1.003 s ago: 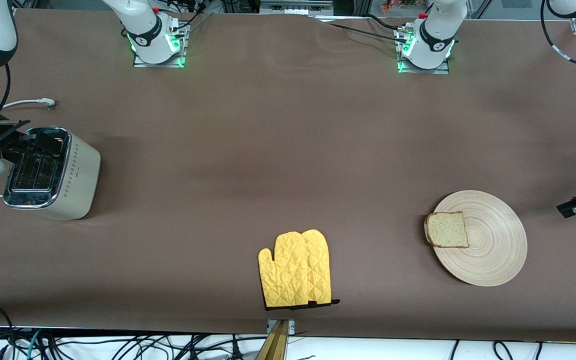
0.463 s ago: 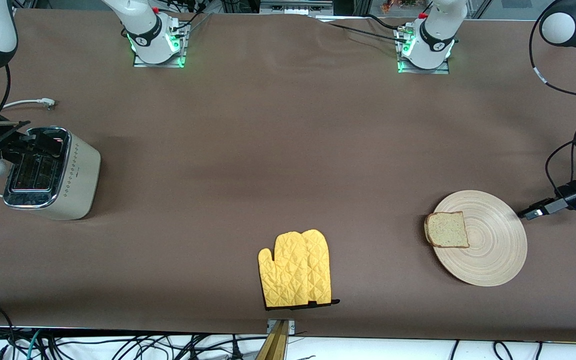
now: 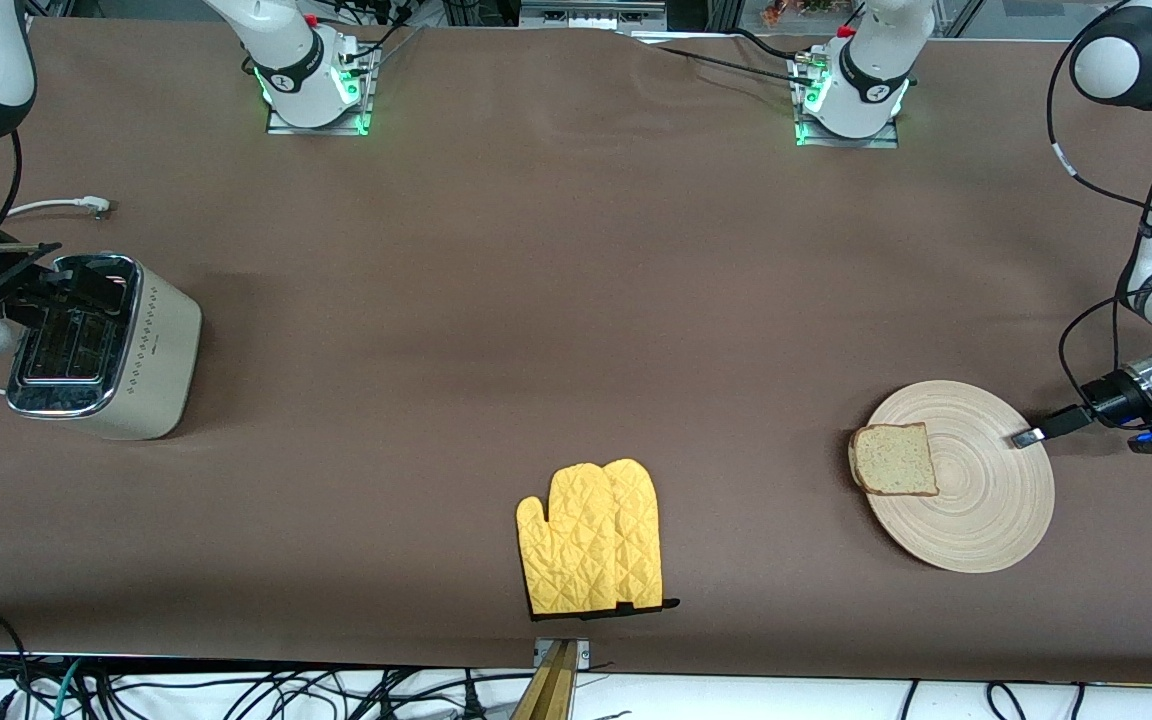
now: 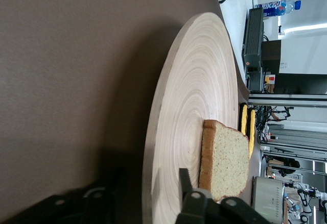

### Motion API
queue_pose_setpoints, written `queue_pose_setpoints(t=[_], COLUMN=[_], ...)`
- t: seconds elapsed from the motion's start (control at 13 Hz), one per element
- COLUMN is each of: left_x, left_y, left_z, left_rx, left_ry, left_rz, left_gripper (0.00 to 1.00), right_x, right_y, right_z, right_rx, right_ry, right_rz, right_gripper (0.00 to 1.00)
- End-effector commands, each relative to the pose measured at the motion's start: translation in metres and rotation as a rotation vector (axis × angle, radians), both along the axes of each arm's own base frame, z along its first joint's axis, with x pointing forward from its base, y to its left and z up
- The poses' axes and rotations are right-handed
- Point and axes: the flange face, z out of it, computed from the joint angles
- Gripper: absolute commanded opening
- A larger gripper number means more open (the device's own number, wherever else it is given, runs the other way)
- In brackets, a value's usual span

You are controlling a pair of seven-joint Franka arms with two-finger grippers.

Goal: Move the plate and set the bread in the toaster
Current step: 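Grasp the wooden plate rim with the left gripper, then slide the plate with bread toward the table middle with the left gripper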

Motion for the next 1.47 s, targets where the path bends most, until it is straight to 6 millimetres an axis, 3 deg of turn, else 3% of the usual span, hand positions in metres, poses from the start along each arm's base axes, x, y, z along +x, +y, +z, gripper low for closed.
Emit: queue_pose_setpoints(t=[0.0,0.39,0.62,0.85,1.08,1.23,1.39], left_x=[0.000,0.007,0.028,0.056,0.073,0.064,0.038], left_y=[-0.006,-0.007,-0.040,-0.101,-0.206,-0.265,-0.316], left_z=[-0.001,0.016,0.046,0.066,0.072,0.075,0.076], left_rx=[0.013,0.008,-0.076,-0.191,-0.199,-0.191,-0.151], left_ry=[-0.027,-0.031,-0.019,-0.006,0.002,0.036,0.078], left_rz=[-0.010,-0.017,-0.057,-0.118,-0.306,-0.373,-0.383], left_gripper=[0.00,0.00,0.00,0.00,0.00,0.00,0.00], right_x=[0.001,0.002,0.003,0.003,0.003,0.003,0.003], right_y=[-0.001,-0.002,-0.003,-0.003,-0.003,-0.003,-0.003], right_z=[0.005,0.004,0.002,0.002,0.003,0.003,0.002], right_rx=[-0.005,-0.005,-0.005,-0.005,-0.007,-0.011,-0.017], right_ry=[-0.009,-0.007,-0.004,-0.004,-0.007,-0.007,-0.004], right_rz=[-0.006,-0.006,-0.007,-0.007,-0.009,-0.016,-0.018], right_gripper=[1.00,1.00,1.00,1.00,1.00,1.00,1.00])
